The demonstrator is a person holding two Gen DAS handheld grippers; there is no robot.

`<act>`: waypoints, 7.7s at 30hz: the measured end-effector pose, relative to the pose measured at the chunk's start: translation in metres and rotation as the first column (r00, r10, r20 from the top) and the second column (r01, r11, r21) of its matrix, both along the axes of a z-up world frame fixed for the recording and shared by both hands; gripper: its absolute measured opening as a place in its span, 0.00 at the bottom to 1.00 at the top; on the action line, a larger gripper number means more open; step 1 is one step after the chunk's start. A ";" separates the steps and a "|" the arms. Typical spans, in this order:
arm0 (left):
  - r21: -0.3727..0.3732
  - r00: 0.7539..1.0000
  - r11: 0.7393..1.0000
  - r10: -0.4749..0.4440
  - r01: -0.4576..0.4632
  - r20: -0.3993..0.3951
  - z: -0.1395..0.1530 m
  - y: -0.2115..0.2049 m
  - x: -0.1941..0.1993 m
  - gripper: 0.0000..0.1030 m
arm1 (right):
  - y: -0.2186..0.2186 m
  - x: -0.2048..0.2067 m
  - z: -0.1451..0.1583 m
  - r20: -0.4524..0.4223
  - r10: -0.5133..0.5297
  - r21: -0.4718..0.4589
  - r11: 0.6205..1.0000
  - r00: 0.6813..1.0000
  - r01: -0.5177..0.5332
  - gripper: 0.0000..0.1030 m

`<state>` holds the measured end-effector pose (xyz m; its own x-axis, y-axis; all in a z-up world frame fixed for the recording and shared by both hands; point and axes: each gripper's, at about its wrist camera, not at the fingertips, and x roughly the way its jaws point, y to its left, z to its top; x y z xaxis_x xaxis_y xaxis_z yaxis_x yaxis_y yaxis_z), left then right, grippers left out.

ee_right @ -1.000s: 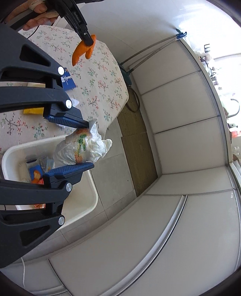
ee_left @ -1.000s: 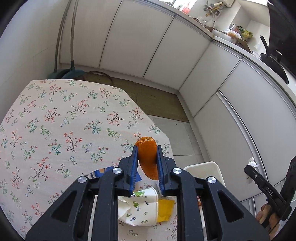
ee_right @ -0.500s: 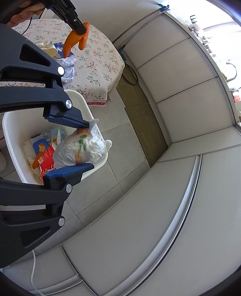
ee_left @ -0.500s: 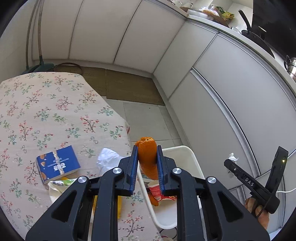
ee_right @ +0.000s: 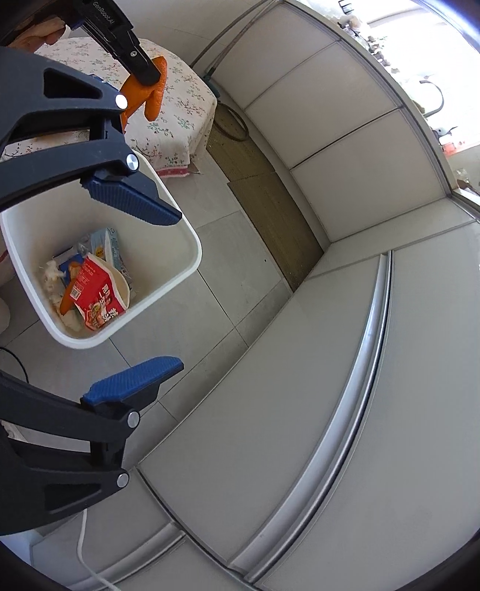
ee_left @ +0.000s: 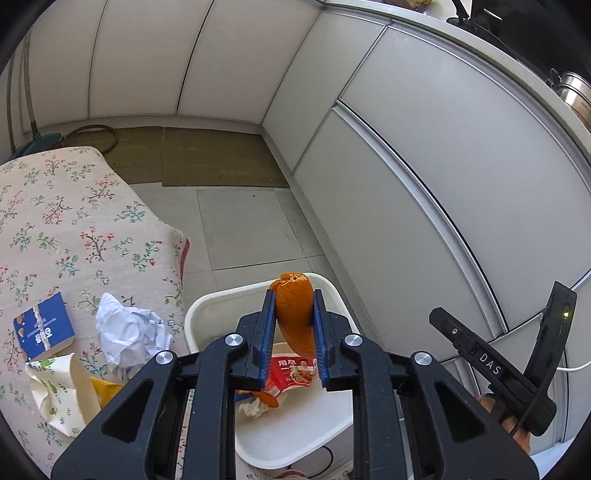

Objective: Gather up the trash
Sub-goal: 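Drop the tissue into the bin with the right tool while the left tool drops the peel, then move both open tools back over the table, then grasp the white leaf-print paper cup with the left tool while the right tool grasps the crumpled tissue, then drop the tissue into the bin with the right tool while the left tool carries the cup, then release the paper cup into the bin with the left tool, then move both open tools back over the blue box and yellow wrapper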

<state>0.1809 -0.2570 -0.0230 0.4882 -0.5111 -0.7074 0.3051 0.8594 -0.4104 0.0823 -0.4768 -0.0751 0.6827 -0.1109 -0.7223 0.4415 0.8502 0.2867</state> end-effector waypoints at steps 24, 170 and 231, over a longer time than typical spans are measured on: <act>0.142 0.999 0.989 0.032 -0.030 -0.013 -0.026 -0.035 -0.017 0.69 | -0.001 -0.008 0.005 -0.031 -0.032 -0.122 0.992 0.999 0.028 0.81; 0.157 0.926 0.934 0.345 -0.322 -0.152 -0.043 0.251 -0.037 0.73 | 0.097 0.039 0.017 -0.045 0.075 -0.150 0.985 0.996 -0.081 0.82; 0.227 0.972 0.963 0.183 -0.147 -0.145 -0.044 0.103 -0.039 0.89 | 0.059 0.030 0.006 -0.063 0.067 -0.005 0.998 0.996 -0.068 0.91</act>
